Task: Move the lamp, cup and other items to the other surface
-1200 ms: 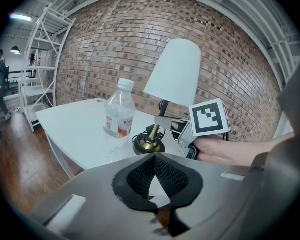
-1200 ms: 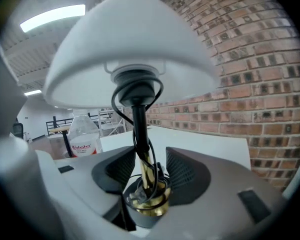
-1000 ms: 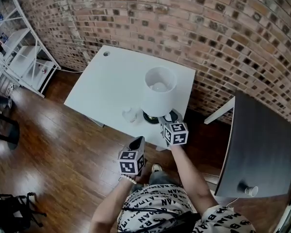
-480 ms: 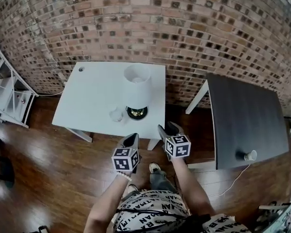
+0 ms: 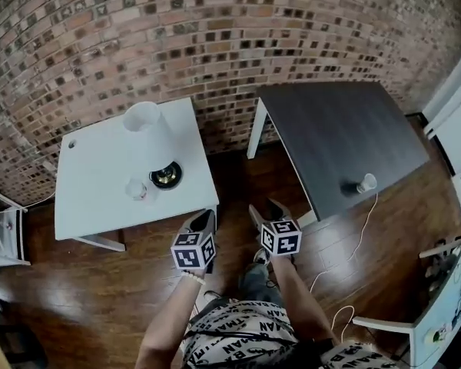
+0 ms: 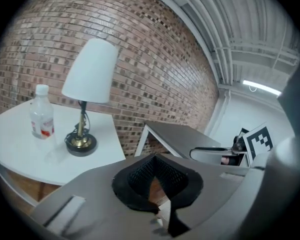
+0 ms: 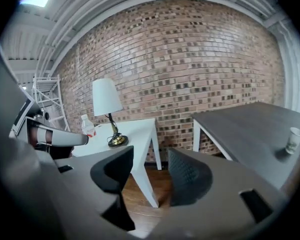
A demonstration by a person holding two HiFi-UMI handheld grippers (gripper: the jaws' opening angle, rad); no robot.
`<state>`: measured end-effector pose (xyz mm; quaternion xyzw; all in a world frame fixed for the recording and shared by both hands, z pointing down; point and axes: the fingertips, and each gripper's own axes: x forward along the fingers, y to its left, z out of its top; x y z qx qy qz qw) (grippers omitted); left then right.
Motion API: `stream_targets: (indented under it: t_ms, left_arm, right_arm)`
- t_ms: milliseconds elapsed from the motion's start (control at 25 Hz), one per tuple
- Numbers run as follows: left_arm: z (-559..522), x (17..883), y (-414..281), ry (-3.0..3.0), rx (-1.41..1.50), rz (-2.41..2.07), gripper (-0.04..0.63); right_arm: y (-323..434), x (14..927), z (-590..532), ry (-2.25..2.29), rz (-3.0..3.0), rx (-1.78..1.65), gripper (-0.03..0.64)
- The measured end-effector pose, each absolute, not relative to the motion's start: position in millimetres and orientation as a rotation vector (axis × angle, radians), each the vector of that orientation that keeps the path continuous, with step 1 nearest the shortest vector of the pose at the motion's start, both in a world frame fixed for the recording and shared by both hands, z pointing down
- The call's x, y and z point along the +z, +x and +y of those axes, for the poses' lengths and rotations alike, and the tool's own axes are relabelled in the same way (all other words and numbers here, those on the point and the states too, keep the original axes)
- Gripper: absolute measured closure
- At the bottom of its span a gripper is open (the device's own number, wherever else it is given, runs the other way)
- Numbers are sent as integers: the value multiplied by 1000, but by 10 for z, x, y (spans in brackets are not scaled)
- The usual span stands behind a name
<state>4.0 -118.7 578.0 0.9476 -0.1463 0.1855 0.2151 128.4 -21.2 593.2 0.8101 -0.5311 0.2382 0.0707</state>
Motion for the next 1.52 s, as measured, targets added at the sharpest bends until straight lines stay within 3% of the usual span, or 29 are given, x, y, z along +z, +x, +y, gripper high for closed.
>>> stream_targets:
  t_ms: [400,800,1520]
  left_arm:
    - [-205,5637,1195,2708,529,-34,595]
    - [970,5629,2422,2778,617,398,595]
    - [1705,5965,4136,2767,753,668,595]
  right_arm:
    - [2332,5826,1068,2733,-1220,717,383]
    - [3489,5880,2325,2982,-804,757,184]
    - [5174,6650,3478,2986,-439,949,190]
